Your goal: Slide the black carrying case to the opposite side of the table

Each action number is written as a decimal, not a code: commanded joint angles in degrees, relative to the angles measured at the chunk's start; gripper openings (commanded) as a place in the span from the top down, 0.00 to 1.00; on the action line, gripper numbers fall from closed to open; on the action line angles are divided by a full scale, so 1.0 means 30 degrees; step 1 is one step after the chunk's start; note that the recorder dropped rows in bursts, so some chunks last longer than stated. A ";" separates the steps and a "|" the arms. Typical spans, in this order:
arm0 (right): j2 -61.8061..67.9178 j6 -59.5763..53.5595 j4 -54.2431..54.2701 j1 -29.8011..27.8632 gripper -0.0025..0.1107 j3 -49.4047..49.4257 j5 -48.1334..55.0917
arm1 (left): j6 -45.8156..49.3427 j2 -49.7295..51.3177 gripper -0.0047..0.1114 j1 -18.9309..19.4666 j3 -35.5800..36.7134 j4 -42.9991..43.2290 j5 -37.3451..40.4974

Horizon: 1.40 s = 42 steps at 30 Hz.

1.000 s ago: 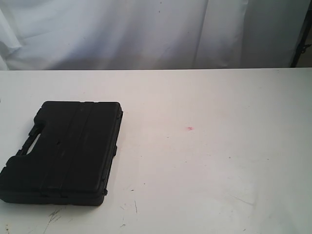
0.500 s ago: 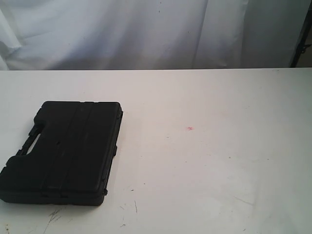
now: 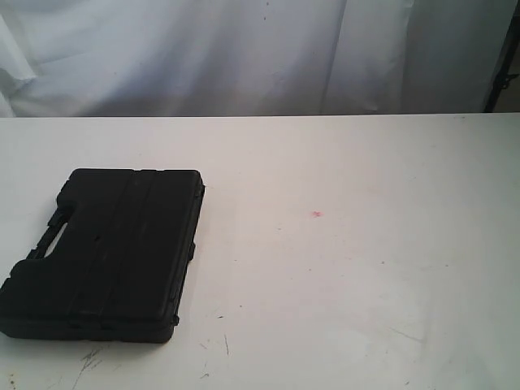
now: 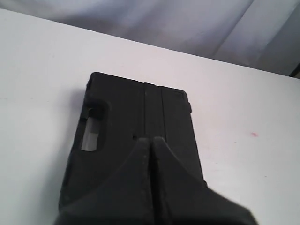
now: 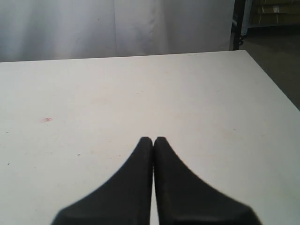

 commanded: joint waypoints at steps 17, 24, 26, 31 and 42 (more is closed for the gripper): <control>-0.0054 0.0058 -0.0338 -0.0115 0.98 0.0067 -0.0023 | -0.0108 -0.4677 0.96 -0.0071 0.6783 0.3513 -0.9392; -0.0054 0.0058 -0.0338 -0.0115 0.98 0.0067 -0.0023 | -0.0154 -0.7364 0.96 -0.0071 0.9308 0.3513 -0.9675; -0.0054 0.0058 -0.0338 -0.0115 0.98 0.0067 -0.0023 | -0.0154 -0.7855 0.96 -0.0071 0.9756 0.3513 -0.9675; -0.0054 0.0058 -0.0338 -0.0115 0.98 0.0067 -0.0023 | -0.0154 -0.8955 0.96 -0.0071 1.0476 0.3513 -0.9411; -0.0054 0.0064 -0.0338 -0.0115 0.98 0.0067 -0.0068 | 0.0043 -0.9092 0.96 -0.0071 1.0476 0.3563 -0.6903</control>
